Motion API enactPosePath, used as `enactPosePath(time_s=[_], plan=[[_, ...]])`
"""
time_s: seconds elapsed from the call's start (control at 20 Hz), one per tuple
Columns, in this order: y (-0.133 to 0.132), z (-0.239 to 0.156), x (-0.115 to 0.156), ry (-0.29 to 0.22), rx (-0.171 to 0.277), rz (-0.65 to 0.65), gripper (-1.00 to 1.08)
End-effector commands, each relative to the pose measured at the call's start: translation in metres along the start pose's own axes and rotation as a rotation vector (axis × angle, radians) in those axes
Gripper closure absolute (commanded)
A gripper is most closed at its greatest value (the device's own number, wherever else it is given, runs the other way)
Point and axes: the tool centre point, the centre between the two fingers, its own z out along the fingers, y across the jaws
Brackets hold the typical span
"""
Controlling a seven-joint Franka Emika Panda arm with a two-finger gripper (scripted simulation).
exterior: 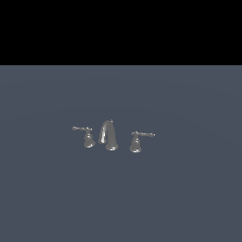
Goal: Turn on the faucet by rotating a designated handle.
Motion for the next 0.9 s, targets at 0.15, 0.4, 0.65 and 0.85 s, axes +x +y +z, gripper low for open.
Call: enactPosePath(time_s=[0.15,0.4,0.65,0.85], plan=[[0.001,0.000,0.001,-0.003,0.009,0.005,1.08],[0.007,0.002,0.005,-0.012,0.043,0.025,1.08],[0.008,0.002,0.005,-0.013,0.045,0.026,1.08],[0.005,0.004,0.011,-0.017,0.060,0.039,1.08]])
